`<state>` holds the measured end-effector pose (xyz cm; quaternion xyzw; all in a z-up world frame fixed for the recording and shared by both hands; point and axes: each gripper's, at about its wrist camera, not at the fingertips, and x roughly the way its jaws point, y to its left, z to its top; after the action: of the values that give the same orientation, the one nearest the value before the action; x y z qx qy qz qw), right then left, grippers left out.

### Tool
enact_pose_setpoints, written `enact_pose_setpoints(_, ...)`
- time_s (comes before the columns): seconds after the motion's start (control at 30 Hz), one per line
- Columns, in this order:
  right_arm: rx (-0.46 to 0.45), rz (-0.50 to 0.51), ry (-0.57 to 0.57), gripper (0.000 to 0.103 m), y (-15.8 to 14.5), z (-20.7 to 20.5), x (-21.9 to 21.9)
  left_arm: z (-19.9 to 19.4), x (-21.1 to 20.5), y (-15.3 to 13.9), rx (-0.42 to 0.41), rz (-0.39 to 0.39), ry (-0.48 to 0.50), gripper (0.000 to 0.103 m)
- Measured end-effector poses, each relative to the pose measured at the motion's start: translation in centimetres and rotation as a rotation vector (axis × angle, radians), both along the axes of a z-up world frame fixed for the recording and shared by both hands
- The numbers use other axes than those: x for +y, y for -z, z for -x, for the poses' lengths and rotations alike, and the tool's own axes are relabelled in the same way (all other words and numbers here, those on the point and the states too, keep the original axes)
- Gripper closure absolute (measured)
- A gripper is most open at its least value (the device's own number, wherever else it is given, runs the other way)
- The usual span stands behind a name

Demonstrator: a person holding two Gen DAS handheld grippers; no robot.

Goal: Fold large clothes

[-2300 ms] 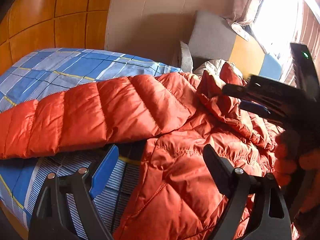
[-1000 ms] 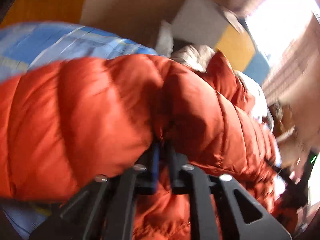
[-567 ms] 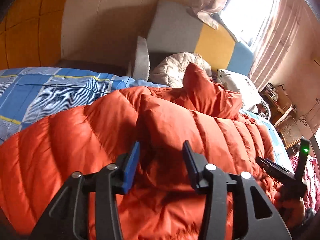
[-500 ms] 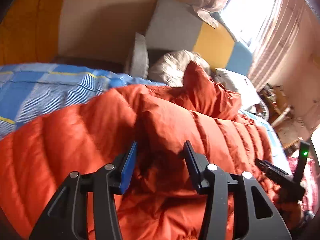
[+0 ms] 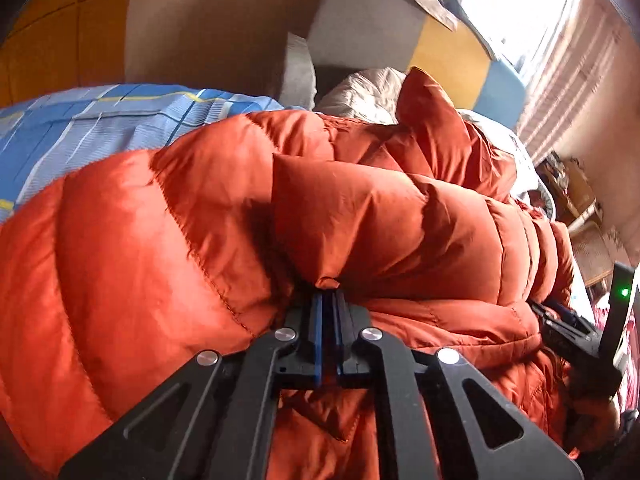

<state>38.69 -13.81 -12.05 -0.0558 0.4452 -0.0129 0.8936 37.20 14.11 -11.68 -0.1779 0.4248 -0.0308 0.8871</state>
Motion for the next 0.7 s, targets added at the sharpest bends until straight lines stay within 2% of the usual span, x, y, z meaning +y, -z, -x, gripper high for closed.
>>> enact_pose_setpoints(0.17, 0.0, -0.012, 0.001, 0.033, 0.0, -0.1, -0.3, 0.2, -0.2, -0.3, -0.001, -0.021, -0.013, 0.096)
enact_pose_setpoints(0.23, 0.001, -0.021, 0.002, 0.033, -0.2, -0.1, -0.5, 0.8, -0.4, -1.0, 0.013, -0.029, -0.047, 0.088)
enact_pose_setpoints(0.27, 0.002, -0.024, 0.004, 0.031, -0.3, 0.1, -0.6, 1.2, -0.4, -1.5, 0.014, -0.023, -0.065, 0.075)
enact_pose_setpoints(0.3, 0.004, -0.025, 0.008, 0.025, -0.5, 0.1, -0.7, 2.2, -0.3, -2.3, 0.0, -0.018, -0.093, 0.055)
enact_pose_setpoints(0.33, 0.004, -0.028, 0.013, 0.022, -0.9, 0.3, -0.9, 3.0, -0.1, -2.8, -0.009, -0.027, -0.126, 0.046)
enact_pose_setpoints(0.37, -0.001, -0.036, 0.016, 0.016, -1.4, 0.6, -1.1, 3.7, 0.0, -3.2, -0.023, -0.022, -0.146, 0.041)
enact_pose_setpoints(0.5, -0.034, -0.06, 0.016, 0.014, -2.9, 2.6, -1.5, 8.1, 1.8, -4.1, -0.052, 0.022, -0.225, 0.04)
enact_pose_setpoints(0.63, -0.054, -0.049, -0.007, 0.012, -3.9, 4.8, -1.6, 12.5, 4.6, -3.4, -0.041, 0.069, -0.317, 0.037)
enact_pose_setpoints(0.7, -0.051, -0.047, -0.001, 0.012, -3.9, 5.6, -1.6, 14.7, 6.3, -3.0, -0.027, 0.064, -0.37, 0.037)
